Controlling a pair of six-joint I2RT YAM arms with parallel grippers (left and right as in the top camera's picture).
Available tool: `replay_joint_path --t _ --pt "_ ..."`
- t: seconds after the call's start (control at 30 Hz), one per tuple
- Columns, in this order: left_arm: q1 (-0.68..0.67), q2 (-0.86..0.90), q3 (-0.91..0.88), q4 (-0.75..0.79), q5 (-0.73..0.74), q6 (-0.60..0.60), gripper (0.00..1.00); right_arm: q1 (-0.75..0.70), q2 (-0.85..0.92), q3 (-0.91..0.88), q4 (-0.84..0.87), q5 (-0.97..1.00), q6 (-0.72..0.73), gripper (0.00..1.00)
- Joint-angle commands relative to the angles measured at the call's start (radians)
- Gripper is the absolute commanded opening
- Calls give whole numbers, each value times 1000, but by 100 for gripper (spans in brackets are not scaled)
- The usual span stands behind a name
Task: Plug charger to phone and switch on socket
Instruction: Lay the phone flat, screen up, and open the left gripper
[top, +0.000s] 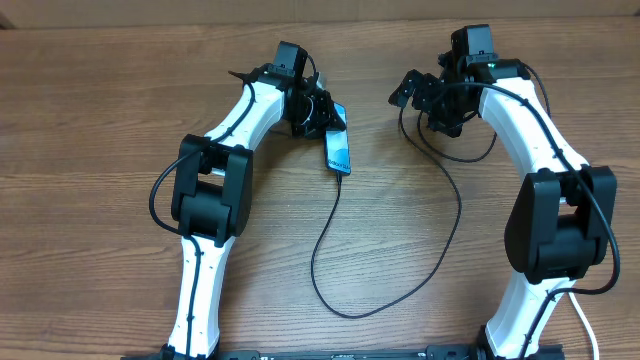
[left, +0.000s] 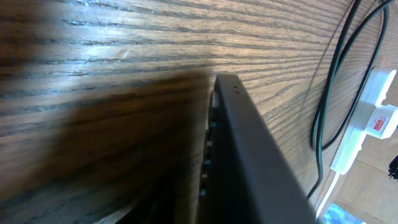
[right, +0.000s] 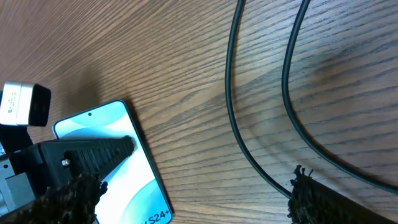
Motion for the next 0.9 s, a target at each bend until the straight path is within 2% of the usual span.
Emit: replay_joint_path --t 0.0,0.6,0.77,0.87 --pt "0 6 -3 1 19 -2 32 3 -29 9 0 6 -8 100" --pt "0 6 -2 -26 0 -2 45 3 -29 9 1 6 -8 100" --pt "6 6 -2 -35 0 -7 62 3 -29 9 1 6 -8 100" --pt "11 6 -2 -57 -24 -14 78 3 -29 9 1 6 -16 100"
